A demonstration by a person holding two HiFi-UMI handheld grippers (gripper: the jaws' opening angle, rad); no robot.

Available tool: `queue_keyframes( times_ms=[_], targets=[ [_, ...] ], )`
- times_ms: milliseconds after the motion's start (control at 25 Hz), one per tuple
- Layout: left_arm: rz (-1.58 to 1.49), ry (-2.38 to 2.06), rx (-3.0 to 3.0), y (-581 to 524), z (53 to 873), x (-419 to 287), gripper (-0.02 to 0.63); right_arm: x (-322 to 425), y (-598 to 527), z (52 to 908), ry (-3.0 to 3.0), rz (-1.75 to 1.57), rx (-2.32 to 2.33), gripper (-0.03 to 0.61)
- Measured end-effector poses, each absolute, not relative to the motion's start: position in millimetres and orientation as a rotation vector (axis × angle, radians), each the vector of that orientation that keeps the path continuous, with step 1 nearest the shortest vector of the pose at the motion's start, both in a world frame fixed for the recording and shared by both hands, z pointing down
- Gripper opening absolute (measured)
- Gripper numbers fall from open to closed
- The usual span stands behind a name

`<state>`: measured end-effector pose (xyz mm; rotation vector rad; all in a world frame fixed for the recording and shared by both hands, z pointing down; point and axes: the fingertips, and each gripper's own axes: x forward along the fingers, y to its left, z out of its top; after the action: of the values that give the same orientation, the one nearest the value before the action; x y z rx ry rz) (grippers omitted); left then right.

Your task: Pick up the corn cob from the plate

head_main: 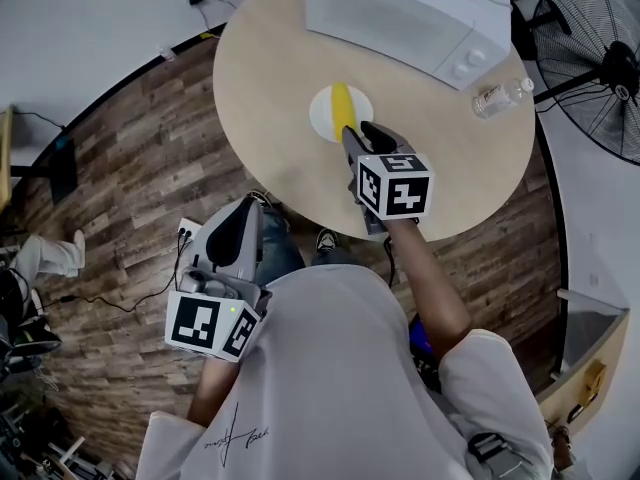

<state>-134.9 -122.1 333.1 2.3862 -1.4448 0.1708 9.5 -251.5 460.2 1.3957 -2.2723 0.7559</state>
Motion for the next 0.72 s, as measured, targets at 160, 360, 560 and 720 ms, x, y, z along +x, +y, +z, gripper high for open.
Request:
queue_keyframes(
  times_ms=[160,360,560,720],
  targets=[
    [0.169,-1.443,2.382,-124.1,334.0,-137.6,-0.008,7.5,-260.2,474.6,-2.245,0.791,1.403,0.153],
    [0.172,-1.437,2.371,-125.8,337.7,-142.2,-0.008,6.8,-269.1,491.3,-2.191,0.816,1.424,0.160],
    [0.176,-1.437,2.358,-127.5,340.1,-148.3,-0.009,6.2,-275.5,499.4,-2.162,0.828,1.427,0.170],
    [0.183,-1.432,2.346,-128.8,342.8,-150.9,-0.009,7.8,-282.4,506.8,-2.137,0.835,1.435,0.176]
  ],
)
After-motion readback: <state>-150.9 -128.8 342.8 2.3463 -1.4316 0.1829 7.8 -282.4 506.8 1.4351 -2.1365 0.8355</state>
